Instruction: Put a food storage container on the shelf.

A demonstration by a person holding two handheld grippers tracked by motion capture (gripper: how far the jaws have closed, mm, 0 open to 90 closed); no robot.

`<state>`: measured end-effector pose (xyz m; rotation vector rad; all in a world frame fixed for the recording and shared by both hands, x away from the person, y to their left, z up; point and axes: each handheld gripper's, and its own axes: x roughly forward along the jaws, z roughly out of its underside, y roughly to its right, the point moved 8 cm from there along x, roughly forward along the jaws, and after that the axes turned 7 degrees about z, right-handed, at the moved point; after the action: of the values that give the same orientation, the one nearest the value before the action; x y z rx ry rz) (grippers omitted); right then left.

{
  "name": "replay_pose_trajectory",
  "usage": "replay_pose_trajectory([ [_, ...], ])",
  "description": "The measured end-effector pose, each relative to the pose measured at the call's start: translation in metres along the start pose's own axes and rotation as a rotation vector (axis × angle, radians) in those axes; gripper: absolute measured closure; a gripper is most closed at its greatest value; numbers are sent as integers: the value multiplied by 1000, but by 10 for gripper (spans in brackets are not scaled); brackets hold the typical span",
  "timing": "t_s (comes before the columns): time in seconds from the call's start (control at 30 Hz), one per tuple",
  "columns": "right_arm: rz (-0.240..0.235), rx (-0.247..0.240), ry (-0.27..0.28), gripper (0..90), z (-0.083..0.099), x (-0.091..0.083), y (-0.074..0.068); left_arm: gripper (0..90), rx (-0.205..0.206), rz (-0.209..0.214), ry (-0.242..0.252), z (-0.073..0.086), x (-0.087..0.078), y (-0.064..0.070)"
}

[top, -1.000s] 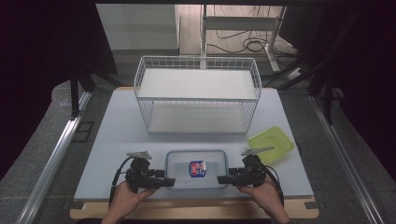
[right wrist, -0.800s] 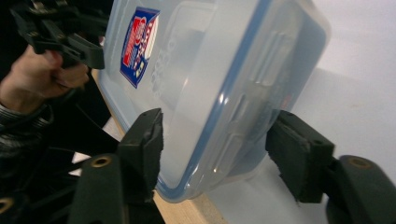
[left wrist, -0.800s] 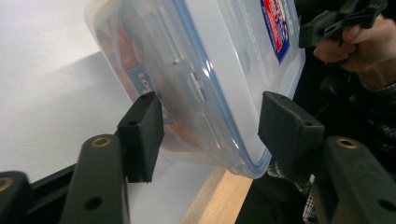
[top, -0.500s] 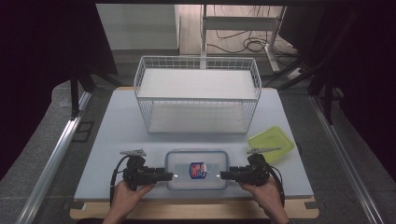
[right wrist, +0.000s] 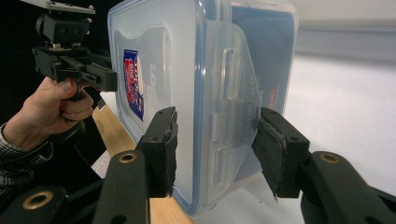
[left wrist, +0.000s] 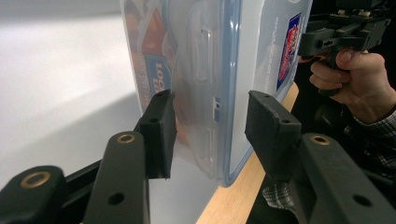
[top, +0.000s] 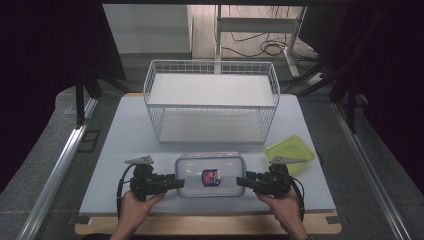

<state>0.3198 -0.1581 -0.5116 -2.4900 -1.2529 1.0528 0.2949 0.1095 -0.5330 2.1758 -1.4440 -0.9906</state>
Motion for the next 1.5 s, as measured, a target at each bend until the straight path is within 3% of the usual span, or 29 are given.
replay_pose_trajectory([
  [0.37, -3, -23, 15, 513, -16, -2, -4, 540, 26, -14, 13, -18, -8, 4],
  [0.73, -14, -35, 42, 513, -40, -10, -5, 540, 86, -40, 13, -50, -15, 15],
  [1.0, -12, -61, 65, 513, -64, -18, -9, 540, 107, -43, 32, -70, -22, 22],
  [1.5, -27, -62, 129, 511, -121, -20, -14, 546, 144, -49, 78, -120, -40, 27],
])
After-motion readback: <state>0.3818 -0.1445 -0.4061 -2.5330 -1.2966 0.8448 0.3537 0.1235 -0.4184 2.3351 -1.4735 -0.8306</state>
